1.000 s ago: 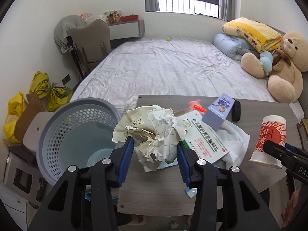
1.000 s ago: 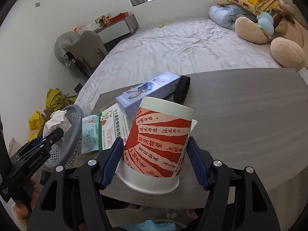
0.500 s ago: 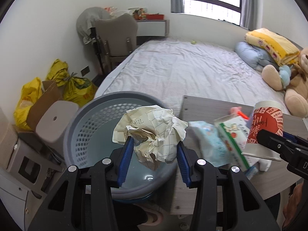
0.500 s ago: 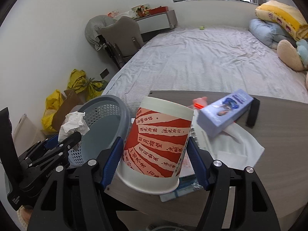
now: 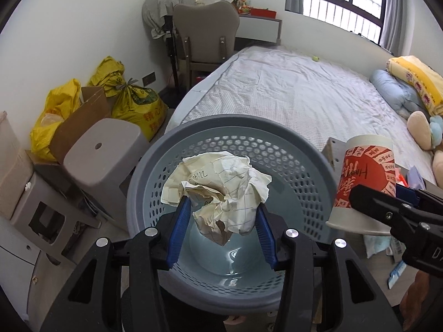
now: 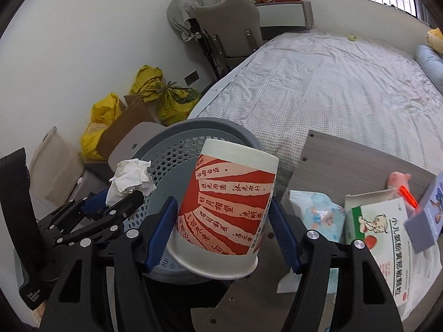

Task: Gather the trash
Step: 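Carry the tissue and cup over the grey basket with both tools, then open both tools to drop the tissue and cup into the basket, then move both tools back over the table toward the remaining items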

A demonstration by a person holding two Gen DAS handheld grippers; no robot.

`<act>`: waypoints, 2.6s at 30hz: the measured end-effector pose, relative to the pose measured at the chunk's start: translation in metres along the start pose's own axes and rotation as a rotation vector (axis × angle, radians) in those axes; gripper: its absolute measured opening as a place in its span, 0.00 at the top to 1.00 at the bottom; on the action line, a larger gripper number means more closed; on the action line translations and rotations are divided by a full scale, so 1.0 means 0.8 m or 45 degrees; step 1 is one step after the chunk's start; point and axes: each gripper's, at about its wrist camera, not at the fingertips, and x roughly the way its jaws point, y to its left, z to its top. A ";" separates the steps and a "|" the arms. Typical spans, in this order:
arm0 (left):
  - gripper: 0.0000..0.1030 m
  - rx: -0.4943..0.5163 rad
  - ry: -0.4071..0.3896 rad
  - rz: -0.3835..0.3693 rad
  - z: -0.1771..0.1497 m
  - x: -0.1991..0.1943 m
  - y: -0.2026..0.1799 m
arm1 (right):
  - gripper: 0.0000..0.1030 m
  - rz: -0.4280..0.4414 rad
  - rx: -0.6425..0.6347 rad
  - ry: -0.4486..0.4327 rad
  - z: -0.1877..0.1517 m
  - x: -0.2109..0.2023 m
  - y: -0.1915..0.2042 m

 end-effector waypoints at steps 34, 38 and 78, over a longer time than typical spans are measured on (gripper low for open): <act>0.22 -0.142 -0.006 0.070 -0.010 0.006 0.053 | 0.25 -0.034 -0.047 0.011 0.002 0.029 0.025; 0.18 -0.151 -0.019 0.065 -0.010 0.000 0.056 | 0.25 -0.039 -0.050 0.004 -0.001 0.025 0.025; 0.06 -0.008 -0.065 -0.010 -0.028 -0.061 -0.058 | 0.25 -0.162 0.120 -0.126 -0.081 -0.118 -0.073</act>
